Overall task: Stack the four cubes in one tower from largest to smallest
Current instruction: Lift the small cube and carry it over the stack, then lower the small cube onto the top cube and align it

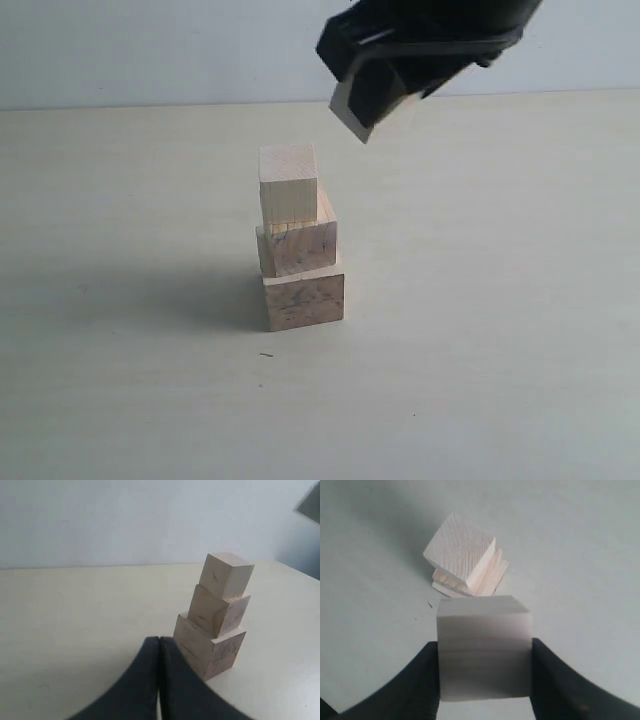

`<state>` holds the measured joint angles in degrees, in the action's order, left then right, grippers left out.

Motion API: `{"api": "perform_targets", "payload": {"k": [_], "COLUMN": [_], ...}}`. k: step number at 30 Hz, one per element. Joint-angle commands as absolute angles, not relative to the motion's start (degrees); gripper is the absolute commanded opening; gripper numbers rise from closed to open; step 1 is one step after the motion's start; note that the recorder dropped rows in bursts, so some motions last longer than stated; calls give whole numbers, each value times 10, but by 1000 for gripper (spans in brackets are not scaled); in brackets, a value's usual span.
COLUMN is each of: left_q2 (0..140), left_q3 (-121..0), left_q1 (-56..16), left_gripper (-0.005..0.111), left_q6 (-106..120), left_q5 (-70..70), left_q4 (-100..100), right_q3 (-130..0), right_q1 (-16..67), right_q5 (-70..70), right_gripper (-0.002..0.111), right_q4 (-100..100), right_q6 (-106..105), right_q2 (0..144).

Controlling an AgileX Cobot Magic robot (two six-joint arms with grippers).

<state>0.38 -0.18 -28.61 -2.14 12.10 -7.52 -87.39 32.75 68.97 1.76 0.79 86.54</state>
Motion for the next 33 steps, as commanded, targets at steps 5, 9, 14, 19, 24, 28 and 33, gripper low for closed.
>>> {"api": "perform_targets", "payload": {"k": [5, 9, 14, 19, 24, 28, 33], "left_q2": [0, 0, 0, 0, 0, 0, 0], "left_q3": [0, 0, 0, 0, 0, 0, 0], "left_q1": [-285, -285, -285, -285, -285, -285, -285], "left_gripper": [0, 0, 0, 0, 0, 0, 0], "left_q6": [-20, -20, -20, -20, -20, -20, -20], "left_q5": [119, 119, 119, 119, 119, 119, 119], "left_q4": [-76, -76, -76, -76, -76, -76, -76], "right_q3": [-995, -1012, -1012, -1012, -1012, -1012, -1012], "right_q1": [362, 370, 370, 370, 370, 370, 370], "right_q5": [700, 700, 700, 700, 700, 700, 700], "right_gripper": [2, 2, 2, 2, 2, 2, 2], "right_q4": [0, -4, -4, -4, -4, -6, -14], "right_q6": [16, 16, 19, 21, 22, 22, 22], "right_q2": [968, 992, 1009, 1018, 1031, 1039, 1046]}}
